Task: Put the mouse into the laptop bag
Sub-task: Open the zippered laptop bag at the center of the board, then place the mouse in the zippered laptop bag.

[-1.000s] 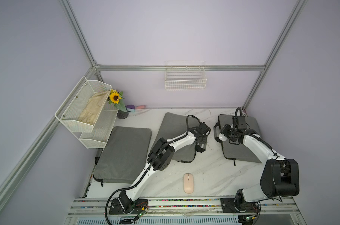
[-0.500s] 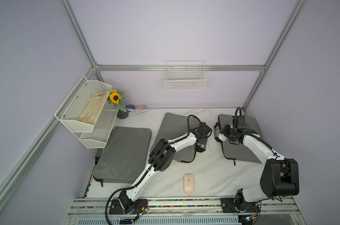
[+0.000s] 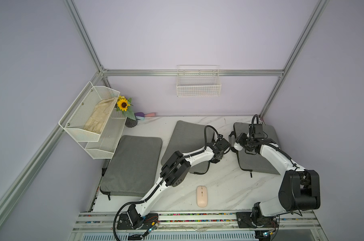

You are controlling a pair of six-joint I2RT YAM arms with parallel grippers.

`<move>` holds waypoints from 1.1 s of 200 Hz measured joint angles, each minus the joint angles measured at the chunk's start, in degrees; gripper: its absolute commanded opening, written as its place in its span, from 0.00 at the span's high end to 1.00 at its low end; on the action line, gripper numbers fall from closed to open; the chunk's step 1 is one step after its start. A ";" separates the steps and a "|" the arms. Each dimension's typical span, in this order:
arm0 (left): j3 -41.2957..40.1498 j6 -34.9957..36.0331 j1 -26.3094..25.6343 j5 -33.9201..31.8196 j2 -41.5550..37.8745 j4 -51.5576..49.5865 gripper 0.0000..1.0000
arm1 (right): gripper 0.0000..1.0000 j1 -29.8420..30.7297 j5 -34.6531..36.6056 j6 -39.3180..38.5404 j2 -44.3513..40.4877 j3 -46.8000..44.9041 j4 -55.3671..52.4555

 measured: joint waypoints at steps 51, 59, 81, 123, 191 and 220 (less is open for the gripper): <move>0.24 0.50 0.22 0.42 -0.11 -0.76 1.00 | 0.55 0.00 -0.63 0.02 0.24 0.00 0.24; 0.70 0.50 0.48 1.18 -0.13 -1.33 1.00 | 0.56 0.00 -1.44 0.11 0.33 0.00 0.28; 1.53 0.48 1.20 4.39 -0.76 -3.96 1.00 | 0.56 0.04 -4.66 1.42 0.15 0.00 -0.02; 1.49 0.46 2.14 8.41 -6.78 -10.34 1.00 | 0.55 0.79 -12.98 5.97 -5.01 -3.50 3.19; -0.70 0.15 2.71 10.47 -29.40 -10.95 1.00 | 0.56 4.79 -18.86 9.84 1.36 -7.72 13.33; -3.98 -0.11 2.27 11.65 -32.85 -11.04 1.00 | 0.57 7.72 -18.95 10.91 7.08 -7.41 17.40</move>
